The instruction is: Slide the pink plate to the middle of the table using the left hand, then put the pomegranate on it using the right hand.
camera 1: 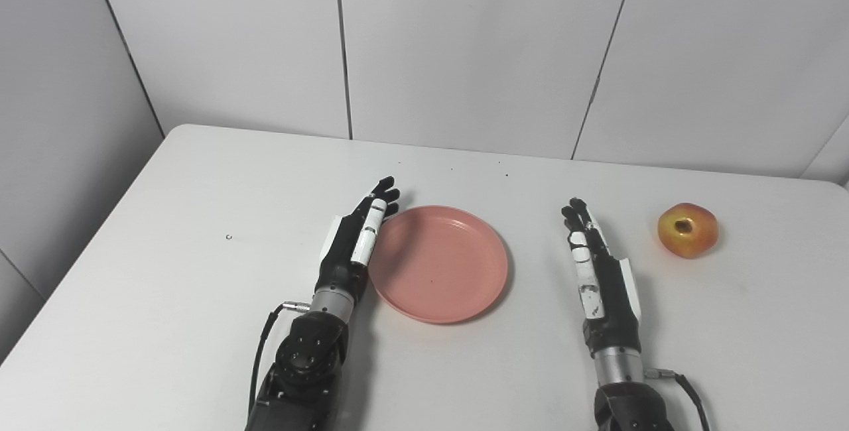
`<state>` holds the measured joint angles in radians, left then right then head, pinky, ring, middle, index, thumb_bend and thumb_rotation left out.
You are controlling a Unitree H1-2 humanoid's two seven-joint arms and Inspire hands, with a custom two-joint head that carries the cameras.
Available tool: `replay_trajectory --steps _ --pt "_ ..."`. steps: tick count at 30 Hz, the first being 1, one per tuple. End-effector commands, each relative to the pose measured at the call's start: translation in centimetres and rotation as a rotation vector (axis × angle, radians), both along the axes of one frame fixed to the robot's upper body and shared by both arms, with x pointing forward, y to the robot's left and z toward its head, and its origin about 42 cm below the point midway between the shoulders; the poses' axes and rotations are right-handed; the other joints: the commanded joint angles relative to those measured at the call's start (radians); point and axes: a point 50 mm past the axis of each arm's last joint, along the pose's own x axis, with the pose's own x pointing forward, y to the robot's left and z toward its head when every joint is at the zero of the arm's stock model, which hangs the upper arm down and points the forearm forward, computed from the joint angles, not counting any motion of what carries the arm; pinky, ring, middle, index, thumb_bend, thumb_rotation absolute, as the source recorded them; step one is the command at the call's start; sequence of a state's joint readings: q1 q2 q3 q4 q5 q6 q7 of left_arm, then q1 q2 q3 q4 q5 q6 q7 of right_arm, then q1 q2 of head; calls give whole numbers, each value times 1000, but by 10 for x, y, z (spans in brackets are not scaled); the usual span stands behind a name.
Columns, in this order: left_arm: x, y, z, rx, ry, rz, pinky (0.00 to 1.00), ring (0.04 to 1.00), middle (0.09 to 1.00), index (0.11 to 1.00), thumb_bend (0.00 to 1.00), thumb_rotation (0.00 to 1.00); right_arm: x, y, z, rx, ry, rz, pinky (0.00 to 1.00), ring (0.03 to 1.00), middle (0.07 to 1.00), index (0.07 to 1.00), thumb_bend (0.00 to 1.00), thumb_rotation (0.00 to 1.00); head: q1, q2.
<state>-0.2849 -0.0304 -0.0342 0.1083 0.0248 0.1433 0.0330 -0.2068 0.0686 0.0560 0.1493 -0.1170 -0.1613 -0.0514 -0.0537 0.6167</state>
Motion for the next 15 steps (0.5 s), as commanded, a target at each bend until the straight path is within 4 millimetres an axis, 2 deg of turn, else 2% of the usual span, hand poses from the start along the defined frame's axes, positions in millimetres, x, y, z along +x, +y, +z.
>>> replay_trajectory --steps 1,4,8,11,15 --pt "4 -10 13 -23 -63 -4 899 902 904 880 322 1000 -3 4 -6 14 23 -4 968 945 915 923 600 1000 1 -1" --pt "6 -13 12 -25 -74 13 884 890 894 870 310 1000 -3 6 -6 19 25 -4 972 946 916 922 605 1000 -6 0" --pt "5 -19 10 -22 -68 30 849 865 869 846 305 948 -4 7 -5 14 26 -5 969 944 915 921 606 1000 -9 -1" --pt "4 -24 10 -18 -66 21 854 876 875 855 293 991 -4 7 -5 10 25 -4 969 941 915 920 606 1000 -11 0" --pt "2 -30 8 -45 -71 2 870 889 886 868 294 1000 -5 7 -6 7 25 -6 968 935 911 917 621 1000 -10 5"
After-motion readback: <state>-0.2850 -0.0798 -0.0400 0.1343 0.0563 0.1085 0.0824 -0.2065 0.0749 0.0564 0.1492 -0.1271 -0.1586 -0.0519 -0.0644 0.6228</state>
